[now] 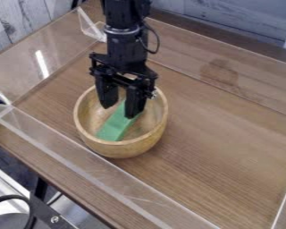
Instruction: Put the green block in the brown bowl
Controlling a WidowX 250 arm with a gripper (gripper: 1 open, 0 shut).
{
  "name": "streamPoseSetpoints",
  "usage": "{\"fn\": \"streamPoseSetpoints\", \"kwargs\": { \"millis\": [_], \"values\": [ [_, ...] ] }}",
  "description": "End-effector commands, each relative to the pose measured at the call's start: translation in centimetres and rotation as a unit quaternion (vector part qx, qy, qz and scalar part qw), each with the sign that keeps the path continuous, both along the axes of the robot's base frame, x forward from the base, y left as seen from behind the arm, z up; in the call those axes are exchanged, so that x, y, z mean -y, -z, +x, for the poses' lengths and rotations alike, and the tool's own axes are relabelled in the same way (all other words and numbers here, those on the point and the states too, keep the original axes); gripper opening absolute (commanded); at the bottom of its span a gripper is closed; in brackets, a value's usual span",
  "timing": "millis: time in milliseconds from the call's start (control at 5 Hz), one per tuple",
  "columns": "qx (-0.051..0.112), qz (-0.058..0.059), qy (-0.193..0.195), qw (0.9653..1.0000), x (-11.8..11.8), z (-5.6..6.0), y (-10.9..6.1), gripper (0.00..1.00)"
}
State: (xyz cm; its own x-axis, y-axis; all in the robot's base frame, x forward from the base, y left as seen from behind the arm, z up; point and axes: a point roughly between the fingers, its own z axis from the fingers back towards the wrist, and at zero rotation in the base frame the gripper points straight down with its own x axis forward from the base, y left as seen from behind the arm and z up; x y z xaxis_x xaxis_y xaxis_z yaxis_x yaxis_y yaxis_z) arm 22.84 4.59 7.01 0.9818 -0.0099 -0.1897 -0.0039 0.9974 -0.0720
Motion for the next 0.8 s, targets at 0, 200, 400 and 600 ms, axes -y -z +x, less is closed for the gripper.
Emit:
{"fn": "streamPoseSetpoints", "kwargs": {
  "millis": [0, 200, 400, 600],
  "values": [
    [0.034, 0.005, 0.001, 0.9994, 0.0, 1.2, -2.0, 1.0],
    [0.049, 0.003, 0.004, 0.9988, 0.3, 1.5, -3.3, 1.0],
    [0.067, 0.002, 0.009, 0.9977, 1.0, 2.0, -5.2, 1.0],
    [0.082, 0.004, 0.012, 0.9965, 1.7, 2.5, -7.3, 1.0]
  ]
}}
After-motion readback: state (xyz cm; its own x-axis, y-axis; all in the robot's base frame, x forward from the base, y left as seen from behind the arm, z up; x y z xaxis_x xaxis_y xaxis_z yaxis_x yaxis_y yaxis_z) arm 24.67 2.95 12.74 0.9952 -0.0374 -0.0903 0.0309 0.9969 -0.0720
